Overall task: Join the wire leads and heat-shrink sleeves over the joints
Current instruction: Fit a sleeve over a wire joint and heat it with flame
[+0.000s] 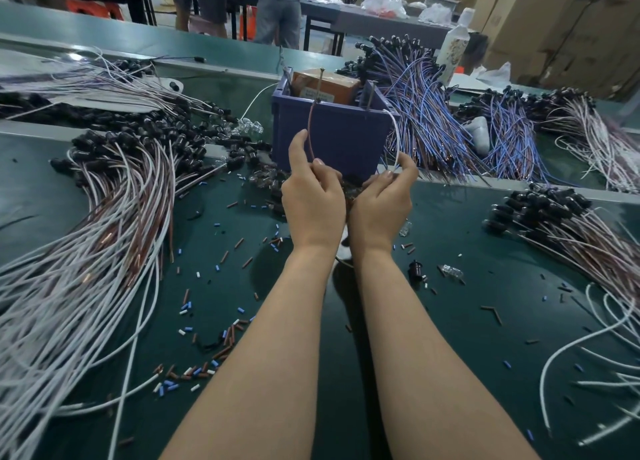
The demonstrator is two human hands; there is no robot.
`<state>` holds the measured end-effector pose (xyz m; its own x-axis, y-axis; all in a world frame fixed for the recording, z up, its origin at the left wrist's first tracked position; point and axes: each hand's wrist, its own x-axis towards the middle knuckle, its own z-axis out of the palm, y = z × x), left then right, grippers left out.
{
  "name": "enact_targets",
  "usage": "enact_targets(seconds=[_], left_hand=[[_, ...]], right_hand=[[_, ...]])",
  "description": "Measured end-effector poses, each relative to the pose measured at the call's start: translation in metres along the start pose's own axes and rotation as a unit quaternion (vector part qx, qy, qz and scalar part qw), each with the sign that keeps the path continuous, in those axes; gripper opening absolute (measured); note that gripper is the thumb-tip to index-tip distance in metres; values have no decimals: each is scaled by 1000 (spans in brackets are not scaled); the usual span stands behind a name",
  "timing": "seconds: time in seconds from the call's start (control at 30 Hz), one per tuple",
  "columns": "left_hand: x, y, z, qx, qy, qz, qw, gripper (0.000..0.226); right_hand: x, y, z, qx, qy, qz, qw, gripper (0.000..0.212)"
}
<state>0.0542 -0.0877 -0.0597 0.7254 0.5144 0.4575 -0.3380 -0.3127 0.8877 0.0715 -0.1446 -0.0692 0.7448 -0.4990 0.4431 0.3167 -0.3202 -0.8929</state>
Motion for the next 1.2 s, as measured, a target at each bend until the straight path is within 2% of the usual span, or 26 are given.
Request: enact_targets(seconds=[0.2, 0.4, 0.57, 0.77, 0.97, 1.1, 1.2], left_hand=[[2, 0, 0, -22, 49, -6, 999, 36], [0, -1, 2, 5, -29, -23, 999, 39], [1, -2, 3, 14, -37, -21, 999, 39], [2, -4, 4, 19, -45, -21, 999, 39], [2, -3, 4, 16, -50, -20, 998, 38], [2, -4, 4, 21, -55, -19, 998, 38], [2, -4, 4, 23, -54, -17, 998, 39]], right_hand=[[3, 0, -1, 22, 17, 47, 999, 34], [-2, -5, -1, -20, -39, -15, 999, 37], [-2, -2, 1, -41, -96, -16, 994, 39], [-2, -3, 1, -48, -87, -34, 994, 42], [-1, -4, -1, -6, -90, 21, 996, 32], [-2, -7, -2, 1, -110, 23, 994, 30], [-2, -6, -1, -3, -88, 8, 996, 30]])
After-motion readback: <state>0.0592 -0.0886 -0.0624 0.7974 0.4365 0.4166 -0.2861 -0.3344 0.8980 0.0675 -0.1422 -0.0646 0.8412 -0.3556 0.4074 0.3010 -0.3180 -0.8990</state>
